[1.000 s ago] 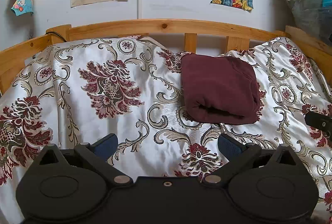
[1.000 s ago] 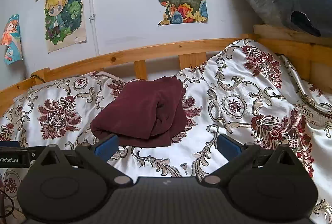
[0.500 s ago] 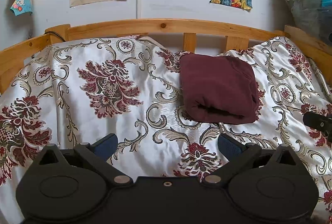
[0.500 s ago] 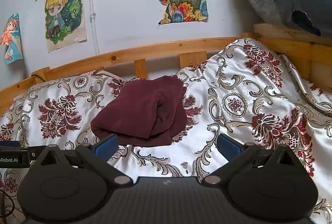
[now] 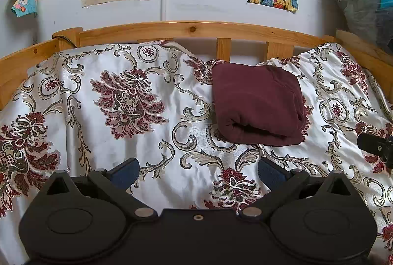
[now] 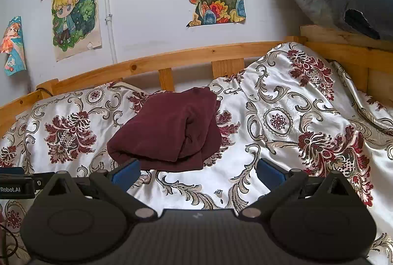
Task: Fold small clothes
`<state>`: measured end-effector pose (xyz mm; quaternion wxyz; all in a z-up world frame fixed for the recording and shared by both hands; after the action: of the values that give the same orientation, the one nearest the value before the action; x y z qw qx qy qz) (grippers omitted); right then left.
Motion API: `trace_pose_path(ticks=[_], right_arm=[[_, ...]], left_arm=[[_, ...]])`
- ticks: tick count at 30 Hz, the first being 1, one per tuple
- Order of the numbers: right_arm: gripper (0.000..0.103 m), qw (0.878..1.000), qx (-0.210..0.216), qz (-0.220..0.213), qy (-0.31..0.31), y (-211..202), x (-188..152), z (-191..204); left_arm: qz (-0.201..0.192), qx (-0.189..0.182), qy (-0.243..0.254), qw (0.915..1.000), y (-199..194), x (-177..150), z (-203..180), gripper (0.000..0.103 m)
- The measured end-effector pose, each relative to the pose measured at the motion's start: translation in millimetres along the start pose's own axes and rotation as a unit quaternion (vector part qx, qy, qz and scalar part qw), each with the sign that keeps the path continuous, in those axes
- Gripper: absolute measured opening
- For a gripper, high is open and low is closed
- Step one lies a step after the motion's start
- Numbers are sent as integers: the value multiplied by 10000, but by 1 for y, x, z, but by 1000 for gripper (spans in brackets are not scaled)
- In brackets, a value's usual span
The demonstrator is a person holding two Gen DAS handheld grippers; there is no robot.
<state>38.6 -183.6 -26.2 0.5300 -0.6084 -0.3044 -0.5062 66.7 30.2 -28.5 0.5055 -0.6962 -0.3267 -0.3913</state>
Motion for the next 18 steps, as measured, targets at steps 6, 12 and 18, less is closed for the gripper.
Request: trace_pose_path(ticks=[6,12,18], right_arm=[[103,10000,4,11,-2,0,0,0],[103,10000,7,11,-3,1,0,-1],[103,10000,11,13,-2,1,0,-1]], left_arm=[[11,-8,2,10000,0,-1,-1,102],[11,-4,0,10000,0,-1,-1,102],[16,-7,0,10000,0,-1,-1,102]])
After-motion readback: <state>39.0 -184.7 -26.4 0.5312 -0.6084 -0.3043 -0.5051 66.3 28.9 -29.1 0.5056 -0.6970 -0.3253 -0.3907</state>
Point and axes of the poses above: each gripper's, at about its wrist camera, not at the fingertips, and y roughly the way its jaws point, z to its left, x to its top, the point moved 5 cm from there along y, roughly the way its jaws point, and after that the axes turned 14 degrees about -x, right-handed, at the moved point
